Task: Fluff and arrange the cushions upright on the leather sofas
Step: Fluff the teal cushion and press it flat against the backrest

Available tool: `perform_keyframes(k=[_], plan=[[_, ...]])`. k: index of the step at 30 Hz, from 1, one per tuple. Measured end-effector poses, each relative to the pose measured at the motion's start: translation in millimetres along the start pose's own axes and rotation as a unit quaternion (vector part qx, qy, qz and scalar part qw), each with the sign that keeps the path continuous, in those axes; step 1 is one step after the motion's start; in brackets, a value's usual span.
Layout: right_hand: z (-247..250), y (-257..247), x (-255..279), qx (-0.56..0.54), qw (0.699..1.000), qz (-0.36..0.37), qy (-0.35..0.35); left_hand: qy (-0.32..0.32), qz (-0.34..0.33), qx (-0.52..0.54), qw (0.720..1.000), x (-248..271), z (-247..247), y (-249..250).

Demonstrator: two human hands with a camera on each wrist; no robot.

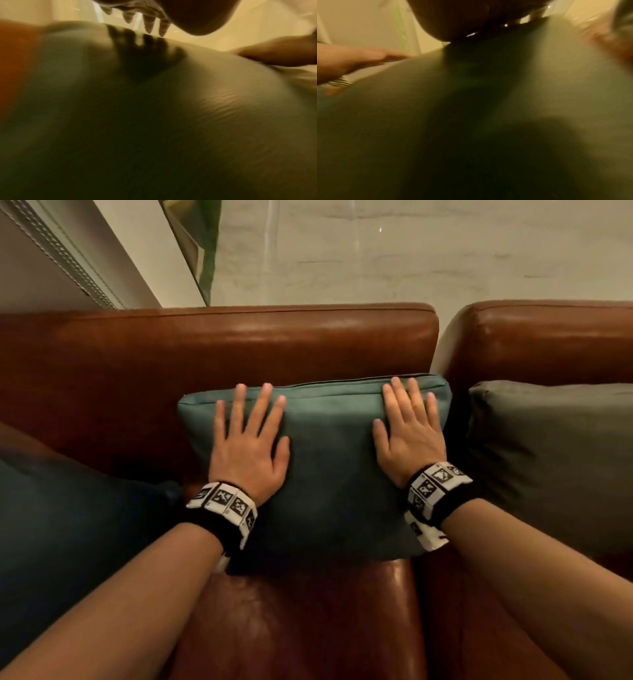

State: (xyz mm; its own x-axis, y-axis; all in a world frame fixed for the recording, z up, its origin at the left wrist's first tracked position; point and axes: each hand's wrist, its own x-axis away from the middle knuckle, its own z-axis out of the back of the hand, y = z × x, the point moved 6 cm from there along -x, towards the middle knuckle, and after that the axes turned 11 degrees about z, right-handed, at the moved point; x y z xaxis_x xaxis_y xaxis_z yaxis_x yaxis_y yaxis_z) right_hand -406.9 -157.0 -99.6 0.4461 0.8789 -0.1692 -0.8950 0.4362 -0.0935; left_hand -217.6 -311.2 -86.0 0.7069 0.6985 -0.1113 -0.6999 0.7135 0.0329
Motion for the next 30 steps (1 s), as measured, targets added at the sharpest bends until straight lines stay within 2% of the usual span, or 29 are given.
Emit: perform_keyframes(k=[2,4,6,9,10,11,13,14,16,17,18,20,23,25,26,27,28,30], plan=[[-8,-43,3,-0.006,0.996,0.088,0.001,-0.017,-0.098,0.003,0.995,0,-6,40],[-14,-54,7,0.019,0.989,0.145,-0.026,-0.044,-0.11,-0.015,0.993,-13,-13,37],[-12,-19,3,0.023,0.995,0.099,-0.019,-0.053,-0.061,-0.028,0.996,-29,-17,3],[-1,42,5,0.023,0.999,-0.041,-0.027,-0.067,0.02,-0.043,0.997,-42,-10,-43],[3,41,5,0.025,0.998,-0.05,-0.019,-0.07,0.027,-0.051,0.996,-43,-8,-48],[7,25,4,0.023,0.999,-0.03,-0.001,-0.073,0.026,-0.059,0.995,-45,-8,-47],[3,-36,13,0.003,0.995,0.09,0.028,-0.077,0.026,-0.059,0.995,-46,-10,-43],[-6,-76,27,-0.01,0.982,0.186,0.034,-0.075,0.027,-0.055,0.995,-46,-10,-42],[-35,-143,68,-0.001,0.938,0.346,-0.005,-0.064,0.033,-0.045,0.996,-43,-11,-42],[-51,-156,84,0.017,0.924,0.38,-0.029,-0.059,0.037,-0.04,0.997,-42,-11,-44],[-63,-153,91,0.036,0.922,0.384,-0.034,-0.056,0.044,-0.036,0.997,-41,-10,-48],[-68,-118,85,0.06,0.939,0.339,-0.008,-0.053,0.065,-0.03,0.996,-41,-10,-57],[-49,-30,73,0.066,0.987,0.147,0.01,-0.04,0.102,-0.015,0.994,-42,-10,-68],[-33,17,77,0.033,0.999,0.021,0.026,-0.002,0.126,-0.004,0.992,-34,-4,-61],[-27,26,78,0.022,0.999,-0.008,0.032,0.026,0.134,0.01,0.991,-25,2,-49],[-23,24,76,0.013,0.999,-0.012,0.038,0.054,0.126,0.03,0.99,-14,8,-30],[-19,15,71,0.007,0.999,0.006,0.046,0.071,0.089,0.055,0.992,1,11,-2],[-16,-13,53,-0.003,0.995,0.078,0.056,0.049,-0.038,0.075,0.995,36,-1,63]])
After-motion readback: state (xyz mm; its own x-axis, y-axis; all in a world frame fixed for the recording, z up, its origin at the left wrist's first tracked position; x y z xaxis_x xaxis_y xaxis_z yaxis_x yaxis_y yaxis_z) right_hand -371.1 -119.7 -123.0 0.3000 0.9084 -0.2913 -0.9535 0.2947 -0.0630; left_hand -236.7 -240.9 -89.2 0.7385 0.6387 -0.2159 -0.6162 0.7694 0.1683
